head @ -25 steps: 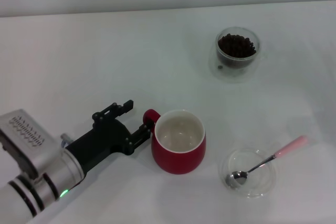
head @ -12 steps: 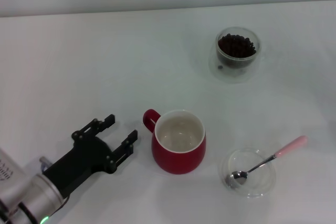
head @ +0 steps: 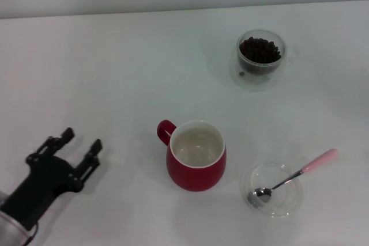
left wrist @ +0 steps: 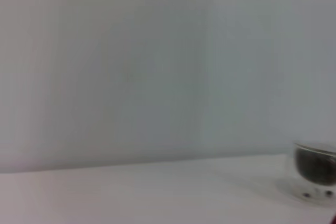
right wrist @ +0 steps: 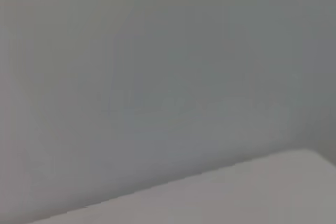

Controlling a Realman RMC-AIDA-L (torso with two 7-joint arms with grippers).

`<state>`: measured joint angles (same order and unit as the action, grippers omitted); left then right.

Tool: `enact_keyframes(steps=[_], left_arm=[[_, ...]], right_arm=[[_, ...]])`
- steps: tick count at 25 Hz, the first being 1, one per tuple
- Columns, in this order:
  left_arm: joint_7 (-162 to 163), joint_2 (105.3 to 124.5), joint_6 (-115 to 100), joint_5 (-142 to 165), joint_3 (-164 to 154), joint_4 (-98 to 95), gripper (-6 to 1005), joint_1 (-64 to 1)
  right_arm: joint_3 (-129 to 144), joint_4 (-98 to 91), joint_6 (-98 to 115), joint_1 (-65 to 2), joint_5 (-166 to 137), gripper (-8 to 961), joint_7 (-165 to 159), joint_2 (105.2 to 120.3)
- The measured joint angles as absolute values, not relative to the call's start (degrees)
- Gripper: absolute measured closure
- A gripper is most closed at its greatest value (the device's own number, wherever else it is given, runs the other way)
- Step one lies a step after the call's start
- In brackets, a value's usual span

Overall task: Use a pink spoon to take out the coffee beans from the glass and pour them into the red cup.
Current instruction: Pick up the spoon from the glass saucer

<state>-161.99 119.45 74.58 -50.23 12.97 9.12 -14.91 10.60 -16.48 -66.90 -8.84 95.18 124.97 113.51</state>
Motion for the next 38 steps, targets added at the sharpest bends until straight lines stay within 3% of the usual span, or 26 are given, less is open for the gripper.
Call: enact_keyframes(steps=[5,8,19,32,38], left_arm=[[-162.0,119.4,75.7,-51.2,14.9,7.8,349,-14.1],[-162.0,119.3,75.9,-53.1,15.0,6.9,350,-14.6],[-162.0,119.09,80.8,-63.1,15.1,3.5,352,-17.2],[-161.9,119.02,85.2,-72.3,15.4,1.4,353,-19.1],[-161.9,119.0,85.0,-72.5,15.4,1.0,353,-20.1]], right_arm=[[10.7,-16.6,-71.5,-8.2,85.8,303,106.8,109.96],[11.0,-16.3,-75.9,-8.2,82.9,278,99.9,109.36],[12.8,-10.6,-86.1,-7.7,78.9,276,91.3,110.18],[13.5,-8.6,-86.5,-6.6,74.2,275,90.6,114.11],[14.5,-6.4,-85.1,-6.7,73.6,276,90.6,114.45]])
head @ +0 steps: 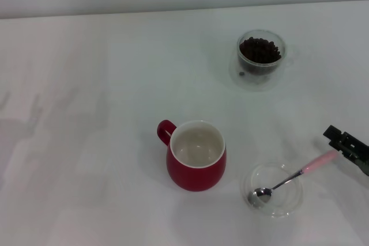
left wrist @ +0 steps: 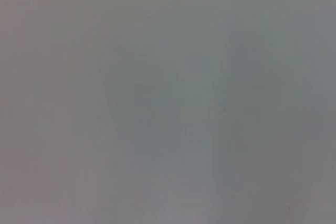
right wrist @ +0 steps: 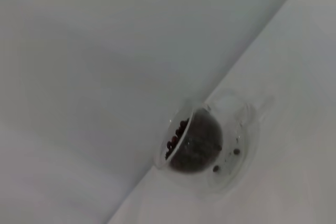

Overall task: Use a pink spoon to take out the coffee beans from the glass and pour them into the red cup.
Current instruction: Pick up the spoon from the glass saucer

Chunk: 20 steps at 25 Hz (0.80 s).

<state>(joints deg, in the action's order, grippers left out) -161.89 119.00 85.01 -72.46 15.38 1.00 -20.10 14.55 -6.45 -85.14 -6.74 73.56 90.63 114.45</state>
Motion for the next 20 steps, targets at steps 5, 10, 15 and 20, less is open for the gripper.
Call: enact_keyframes(steps=[5,10,15,20], left_arm=[[-161.9,119.0,84.8,-72.5,15.4,0.9,354,-20.9],[-161.9,119.0,84.1,-72.5,15.4,0.6,356,-21.4],[-161.9,119.0,83.4,-72.6,15.4,0.4,357,-21.8],[-161.9,119.0,83.2,-72.6,15.4,0.4,356,-21.8]], right_arm=[[15.9,-6.1,-85.0,-6.4,73.2,276,90.6,114.49],[16.3,-4.9,-85.5,-6.3,72.3,281,90.9,114.52],[16.9,-4.6,-87.1,-6.1,71.7,335,91.3,114.54],[17.0,-3.9,-87.3,-6.2,71.2,380,92.3,114.62]])
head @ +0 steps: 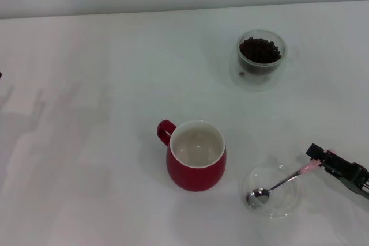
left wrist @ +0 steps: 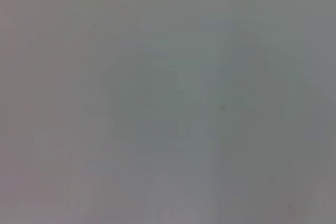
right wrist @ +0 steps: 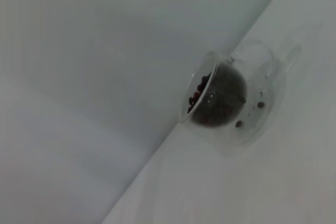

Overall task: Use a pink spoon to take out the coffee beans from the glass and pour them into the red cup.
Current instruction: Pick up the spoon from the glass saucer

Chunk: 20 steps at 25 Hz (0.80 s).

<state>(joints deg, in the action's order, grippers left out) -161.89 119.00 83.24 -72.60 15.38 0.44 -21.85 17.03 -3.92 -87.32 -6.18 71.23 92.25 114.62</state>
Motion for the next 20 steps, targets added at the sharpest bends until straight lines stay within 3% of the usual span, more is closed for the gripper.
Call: enact_keyframes(steps=[11,20], left_arm=[[-161.9,119.0,82.6,-72.6,15.4,0.4,357,-21.3],[-161.9,119.0,82.0,-72.6,15.4,0.4,357,-21.3]], right_arm=[[16.4,-3.2,-85.7,-6.2,71.4,379,93.5,114.6],[16.4,-2.5,-84.3,-6.6,71.3,532,93.5,114.69]])
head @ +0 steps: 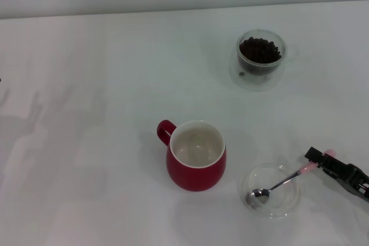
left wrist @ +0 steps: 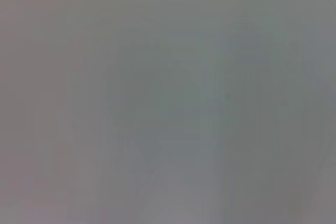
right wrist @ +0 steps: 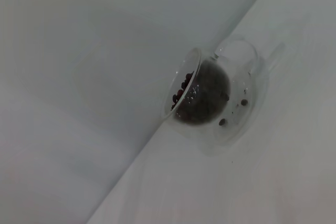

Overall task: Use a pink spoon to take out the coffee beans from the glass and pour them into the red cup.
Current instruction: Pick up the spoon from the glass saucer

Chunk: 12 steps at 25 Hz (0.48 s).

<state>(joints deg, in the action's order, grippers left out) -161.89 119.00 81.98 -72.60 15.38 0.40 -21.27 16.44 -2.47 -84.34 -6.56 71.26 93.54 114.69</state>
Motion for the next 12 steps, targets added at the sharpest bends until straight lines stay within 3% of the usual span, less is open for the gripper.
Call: enact_keyframes(steps=[12], left_arm=[[-161.9,119.0,81.0,-72.6,15.4,0.3,356,-21.4]], right_arm=[[16.5,-2.2,-84.8,-6.6,71.6,710,93.5,114.69]])
